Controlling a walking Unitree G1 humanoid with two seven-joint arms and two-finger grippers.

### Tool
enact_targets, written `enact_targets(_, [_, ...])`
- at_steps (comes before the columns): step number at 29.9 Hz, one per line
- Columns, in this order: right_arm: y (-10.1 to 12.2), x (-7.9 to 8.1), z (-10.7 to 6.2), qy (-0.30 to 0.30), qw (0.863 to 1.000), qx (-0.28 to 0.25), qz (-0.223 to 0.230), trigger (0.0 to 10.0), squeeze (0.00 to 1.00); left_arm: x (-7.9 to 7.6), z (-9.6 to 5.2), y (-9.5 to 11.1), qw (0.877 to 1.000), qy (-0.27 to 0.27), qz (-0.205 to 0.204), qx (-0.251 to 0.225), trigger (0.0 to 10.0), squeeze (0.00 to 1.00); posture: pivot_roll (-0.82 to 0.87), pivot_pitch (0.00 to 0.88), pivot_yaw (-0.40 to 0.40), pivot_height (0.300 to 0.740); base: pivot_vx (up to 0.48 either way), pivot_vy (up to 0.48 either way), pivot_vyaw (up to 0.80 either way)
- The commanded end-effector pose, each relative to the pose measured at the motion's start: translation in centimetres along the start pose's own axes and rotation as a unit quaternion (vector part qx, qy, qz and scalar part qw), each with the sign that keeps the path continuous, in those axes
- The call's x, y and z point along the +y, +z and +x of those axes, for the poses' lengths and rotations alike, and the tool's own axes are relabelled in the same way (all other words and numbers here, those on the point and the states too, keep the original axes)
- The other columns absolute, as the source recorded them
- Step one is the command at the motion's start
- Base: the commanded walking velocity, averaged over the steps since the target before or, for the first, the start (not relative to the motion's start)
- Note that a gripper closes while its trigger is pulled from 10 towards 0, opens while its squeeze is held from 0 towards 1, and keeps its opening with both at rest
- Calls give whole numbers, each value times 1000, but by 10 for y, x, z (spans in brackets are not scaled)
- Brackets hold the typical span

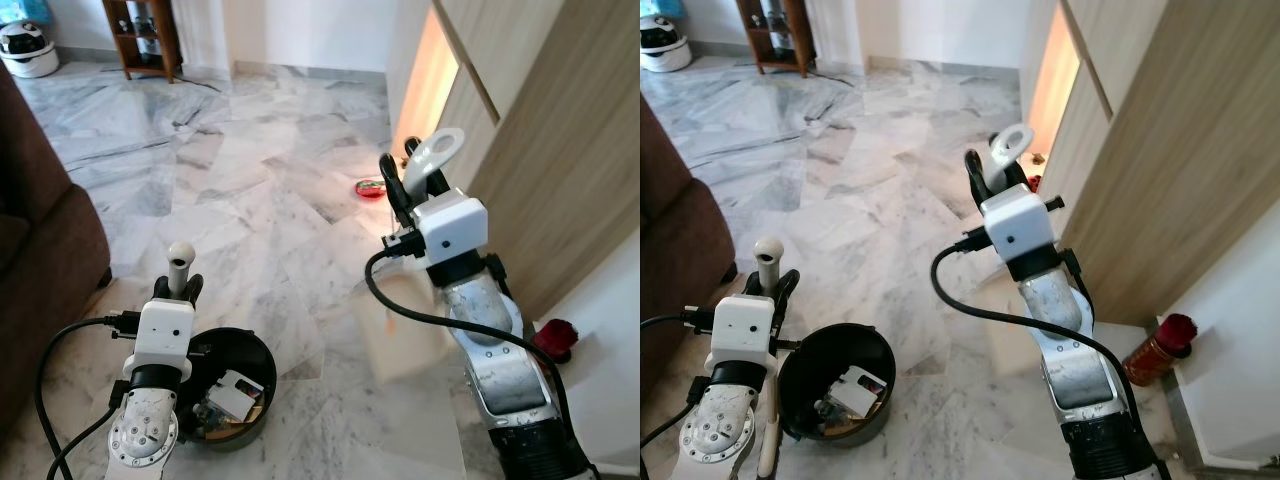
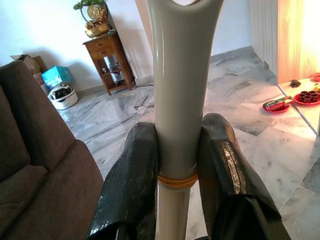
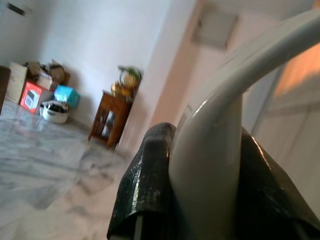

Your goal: Sweep floor

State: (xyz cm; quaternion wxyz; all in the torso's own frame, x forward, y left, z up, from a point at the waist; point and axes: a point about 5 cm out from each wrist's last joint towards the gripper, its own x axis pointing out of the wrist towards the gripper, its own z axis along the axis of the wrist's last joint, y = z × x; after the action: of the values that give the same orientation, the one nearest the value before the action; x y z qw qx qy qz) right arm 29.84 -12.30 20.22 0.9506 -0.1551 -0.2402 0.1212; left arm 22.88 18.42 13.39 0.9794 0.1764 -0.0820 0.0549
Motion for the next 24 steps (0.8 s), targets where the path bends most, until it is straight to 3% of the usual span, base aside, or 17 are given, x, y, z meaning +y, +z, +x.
enact_targets(1, [5,-8,-1,-18,1000,-14,20,10000,0,4,-1,8,1000,2,0,-23,10000,0,61,109,-38,740,0,0,0])
enact_targets(2, [-4,-12,-6,-32,998,4,44,10000,0,4,0,7,1000,1,-1,-22,10000,0,58,110,-36,740,0,0,0])
enact_targets(9, [-31,-18,-18,-58,993,52,85,10000,0,4,5,5,1000,6,-18,-20,10000,0,43,99,-39,740,0,0,0])
enact_targets(18, [-60,-23,-32,-75,987,100,96,10000,0,15,8,-6,999,19,-30,-3,10000,0,17,104,-18,740,0,0,0])
enact_targets(20, [-73,-25,-42,-85,984,125,92,10000,0,15,4,-13,999,14,-29,10,10000,0,25,92,-9,740,0,0,0])
enact_targets(24, [-79,-27,-45,-96,981,134,98,10000,0,15,5,-15,999,16,-32,14,10000,0,30,92,-7,740,0,0,0])
